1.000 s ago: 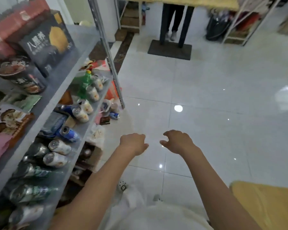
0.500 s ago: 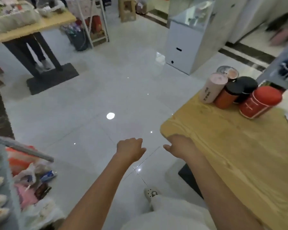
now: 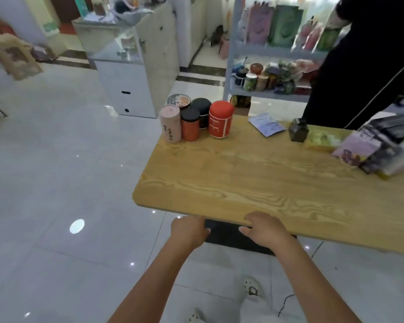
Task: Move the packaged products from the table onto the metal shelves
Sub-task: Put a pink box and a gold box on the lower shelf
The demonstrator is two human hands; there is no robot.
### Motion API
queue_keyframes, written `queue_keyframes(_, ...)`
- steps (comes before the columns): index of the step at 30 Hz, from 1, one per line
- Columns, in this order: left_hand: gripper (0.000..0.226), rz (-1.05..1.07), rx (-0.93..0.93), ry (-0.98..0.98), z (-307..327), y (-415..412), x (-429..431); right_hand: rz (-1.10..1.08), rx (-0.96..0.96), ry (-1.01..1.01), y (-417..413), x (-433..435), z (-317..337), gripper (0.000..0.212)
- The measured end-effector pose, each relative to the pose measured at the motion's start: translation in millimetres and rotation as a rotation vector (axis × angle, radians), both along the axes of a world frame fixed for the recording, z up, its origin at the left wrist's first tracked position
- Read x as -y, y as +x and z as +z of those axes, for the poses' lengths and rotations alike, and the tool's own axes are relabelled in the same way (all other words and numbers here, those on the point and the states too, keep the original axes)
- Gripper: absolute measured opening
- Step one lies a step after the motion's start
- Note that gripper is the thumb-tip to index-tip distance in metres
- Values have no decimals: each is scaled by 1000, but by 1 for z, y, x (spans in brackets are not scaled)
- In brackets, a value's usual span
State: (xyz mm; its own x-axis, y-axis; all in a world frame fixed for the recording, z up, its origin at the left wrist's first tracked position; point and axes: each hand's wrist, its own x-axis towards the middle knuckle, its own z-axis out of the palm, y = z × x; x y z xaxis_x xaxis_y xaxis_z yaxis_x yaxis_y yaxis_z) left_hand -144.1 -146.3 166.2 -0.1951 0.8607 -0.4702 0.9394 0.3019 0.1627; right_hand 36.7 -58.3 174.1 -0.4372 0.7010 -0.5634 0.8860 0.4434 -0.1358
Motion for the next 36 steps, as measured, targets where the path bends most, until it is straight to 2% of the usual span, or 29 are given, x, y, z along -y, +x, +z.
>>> queue_keyframes(6, 38, -186, -82, 14, 14, 78, -61, -176, -104, 18, 94, -27, 8, 51)
queue_keyframes(13, 40, -318, -96, -29, 24, 223, -146, -356, -191, 45, 243, -79, 7, 44)
queue_keyframes(21, 48, -435, -84, -56, 18, 364, -233, -561, -112, 15, 405, -146, -4, 54)
queue_keyframes(26, 49, -478, -111, -95, 13, 408, -278, -611, -124, -14, 450, -183, -8, 62)
queue_keyframes(31, 48, -466, -126, -98, 6, 421, -336, -645, -118, 39, 472, -240, -11, 66)
queue_keyframes(36, 43, -439, -93, 17, 9, 438, -419, -641, -57, 158, 492, -316, 4, 78)
